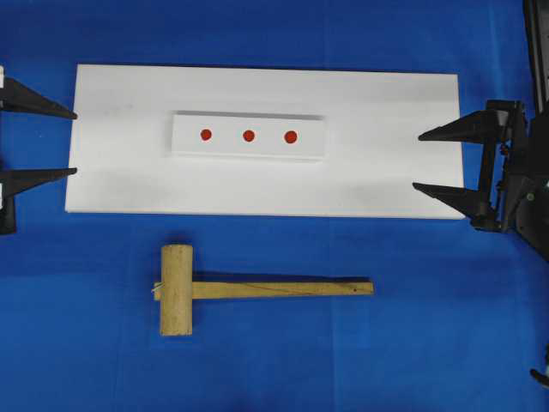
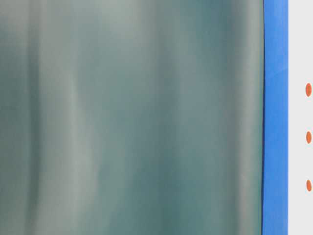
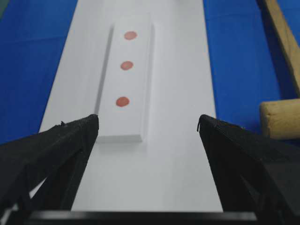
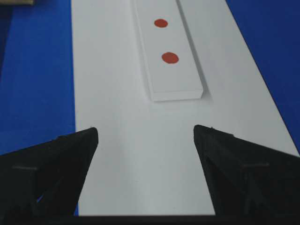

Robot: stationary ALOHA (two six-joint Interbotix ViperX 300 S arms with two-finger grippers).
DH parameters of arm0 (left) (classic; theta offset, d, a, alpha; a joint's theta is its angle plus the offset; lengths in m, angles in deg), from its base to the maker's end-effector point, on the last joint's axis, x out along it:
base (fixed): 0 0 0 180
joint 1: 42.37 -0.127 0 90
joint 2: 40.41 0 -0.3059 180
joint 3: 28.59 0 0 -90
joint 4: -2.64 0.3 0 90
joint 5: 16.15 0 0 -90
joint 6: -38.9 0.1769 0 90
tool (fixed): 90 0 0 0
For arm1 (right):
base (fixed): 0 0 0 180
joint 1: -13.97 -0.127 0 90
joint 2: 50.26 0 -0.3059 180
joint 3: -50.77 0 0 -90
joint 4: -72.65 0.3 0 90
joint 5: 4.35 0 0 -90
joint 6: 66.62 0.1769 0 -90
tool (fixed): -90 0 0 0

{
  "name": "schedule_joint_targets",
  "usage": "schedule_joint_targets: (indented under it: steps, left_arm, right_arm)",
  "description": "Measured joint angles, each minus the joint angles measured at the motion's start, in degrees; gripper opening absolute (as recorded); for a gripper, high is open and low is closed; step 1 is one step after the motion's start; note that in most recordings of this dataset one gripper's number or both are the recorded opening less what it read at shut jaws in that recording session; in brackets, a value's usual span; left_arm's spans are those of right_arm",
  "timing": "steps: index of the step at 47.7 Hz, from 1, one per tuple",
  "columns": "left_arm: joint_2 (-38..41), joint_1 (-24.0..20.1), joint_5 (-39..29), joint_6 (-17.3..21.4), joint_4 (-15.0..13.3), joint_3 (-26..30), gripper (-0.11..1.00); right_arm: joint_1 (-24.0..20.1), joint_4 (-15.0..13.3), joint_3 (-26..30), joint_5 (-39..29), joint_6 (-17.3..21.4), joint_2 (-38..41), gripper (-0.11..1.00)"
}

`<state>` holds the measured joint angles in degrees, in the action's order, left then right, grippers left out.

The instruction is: Hit the mark with a hammer.

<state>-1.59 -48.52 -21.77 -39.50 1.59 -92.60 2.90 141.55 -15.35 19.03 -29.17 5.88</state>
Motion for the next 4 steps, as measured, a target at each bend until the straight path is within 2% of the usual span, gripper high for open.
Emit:
schedule_joint_targets:
  steps: [4]
  left_arm:
    - [0.1,-0.1,0.0,0.1,0.0,0.0,0.86]
  right_arm:
    - [0.0,0.0,0.0,0.0,0.0,0.0,0.76]
